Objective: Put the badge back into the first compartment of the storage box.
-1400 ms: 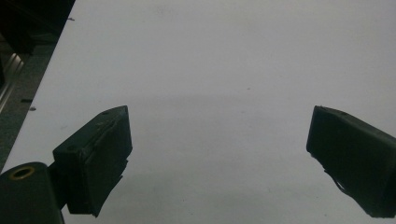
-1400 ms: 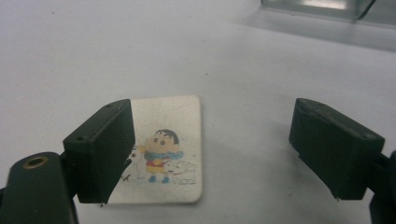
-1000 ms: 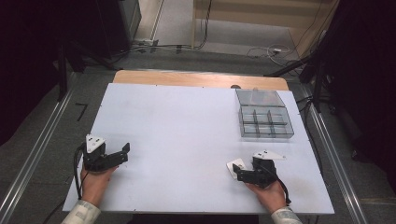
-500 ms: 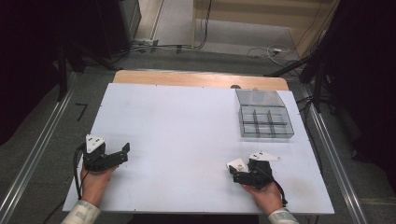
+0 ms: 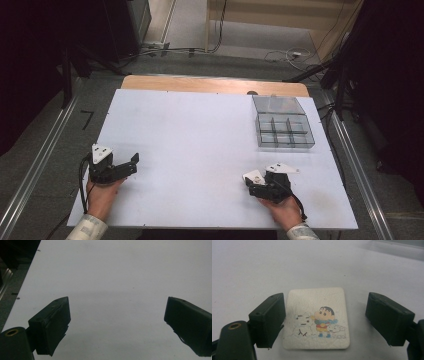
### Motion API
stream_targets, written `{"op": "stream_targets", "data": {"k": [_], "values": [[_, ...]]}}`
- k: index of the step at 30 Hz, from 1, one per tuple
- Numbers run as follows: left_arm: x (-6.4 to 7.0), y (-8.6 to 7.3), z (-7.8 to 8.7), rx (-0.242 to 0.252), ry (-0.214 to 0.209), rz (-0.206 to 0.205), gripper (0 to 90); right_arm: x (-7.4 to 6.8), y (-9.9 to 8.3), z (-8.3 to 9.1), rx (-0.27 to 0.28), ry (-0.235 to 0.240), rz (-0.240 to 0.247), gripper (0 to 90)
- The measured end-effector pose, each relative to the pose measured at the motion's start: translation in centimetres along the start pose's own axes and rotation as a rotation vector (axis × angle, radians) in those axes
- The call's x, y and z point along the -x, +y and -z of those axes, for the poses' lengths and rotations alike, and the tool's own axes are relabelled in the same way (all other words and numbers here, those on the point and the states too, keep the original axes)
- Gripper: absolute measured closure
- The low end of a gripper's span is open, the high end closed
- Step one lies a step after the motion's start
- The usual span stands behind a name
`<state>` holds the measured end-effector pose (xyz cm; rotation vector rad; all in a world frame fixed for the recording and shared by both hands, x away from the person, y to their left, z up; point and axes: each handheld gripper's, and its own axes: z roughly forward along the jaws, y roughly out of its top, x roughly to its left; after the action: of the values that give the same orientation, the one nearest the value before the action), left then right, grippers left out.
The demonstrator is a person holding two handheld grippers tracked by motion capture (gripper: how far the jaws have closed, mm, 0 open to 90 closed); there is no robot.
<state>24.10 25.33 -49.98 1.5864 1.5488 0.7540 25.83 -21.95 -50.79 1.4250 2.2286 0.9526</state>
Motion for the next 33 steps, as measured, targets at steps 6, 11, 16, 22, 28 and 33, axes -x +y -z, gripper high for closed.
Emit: {"op": "stream_targets", "data": {"k": [6,11,16,22,28,33], "values": [[0.0,0.0,0.0,0.001,0.0,0.002,7.0,-0.4,-0.1,-0.1,-0.001,-0.014,0.031,15.0],[0.0,0.0,0.0,0.001,0.0,0.003,7.0,-0.9,-0.2,-0.1,-0.003,-0.02,0.062,16.4],[0.0,0.0,0.0,0.001,0.0,0.003,7.0,-1.0,-0.2,-0.1,-0.003,-0.026,0.071,18.4],[0.0,0.0,0.0,0.0,0.0,0.003,7.0,-1.5,-0.4,-0.1,0.001,-0.039,0.095,22.4],[0.0,0.0,0.0,0.0,0.0,0.004,7.0,-1.5,-0.4,0.0,0.006,-0.049,0.091,30.5],[0.0,0.0,0.0,0.001,-0.001,0.005,7.0,-1.6,-0.4,0.0,0.011,-0.052,0.094,31.2]]}}
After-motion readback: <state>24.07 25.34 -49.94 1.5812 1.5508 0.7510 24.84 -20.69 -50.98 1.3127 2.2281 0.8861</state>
